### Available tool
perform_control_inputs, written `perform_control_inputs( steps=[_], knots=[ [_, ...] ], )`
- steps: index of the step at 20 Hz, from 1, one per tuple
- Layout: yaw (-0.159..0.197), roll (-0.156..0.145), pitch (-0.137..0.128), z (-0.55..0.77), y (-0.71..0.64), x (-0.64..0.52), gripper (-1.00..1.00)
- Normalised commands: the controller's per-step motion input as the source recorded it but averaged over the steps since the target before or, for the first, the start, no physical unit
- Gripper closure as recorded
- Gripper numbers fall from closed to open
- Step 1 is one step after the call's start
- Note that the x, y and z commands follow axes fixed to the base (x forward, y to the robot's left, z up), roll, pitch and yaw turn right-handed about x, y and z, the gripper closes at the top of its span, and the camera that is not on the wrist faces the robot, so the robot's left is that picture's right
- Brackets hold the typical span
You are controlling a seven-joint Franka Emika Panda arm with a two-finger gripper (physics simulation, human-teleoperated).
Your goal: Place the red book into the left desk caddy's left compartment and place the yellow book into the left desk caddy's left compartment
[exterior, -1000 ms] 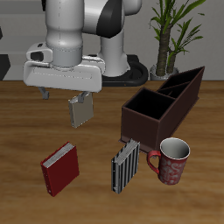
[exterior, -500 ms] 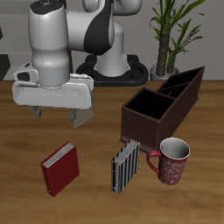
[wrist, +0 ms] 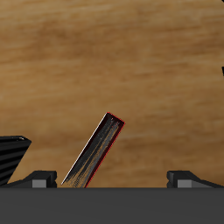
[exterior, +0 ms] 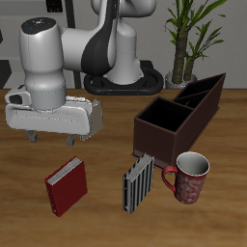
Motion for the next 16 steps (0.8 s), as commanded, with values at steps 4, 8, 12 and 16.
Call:
perform_control_inputs(
  steps=[4,8,12,16],
  knots=[
    [-0.068,-0.026,-0.033,-0.18,-0.16,0.05,-1.00],
    [-0.048,-0.027,-0.031,-0.23,-0.01,0.08,-1.00],
    [-0.088,0.012,-0.051,-0.10,0.08,0.01,-1.00],
    [-0.067,0.005,-0.016,-0.19,0.12,0.07,-1.00]
  ],
)
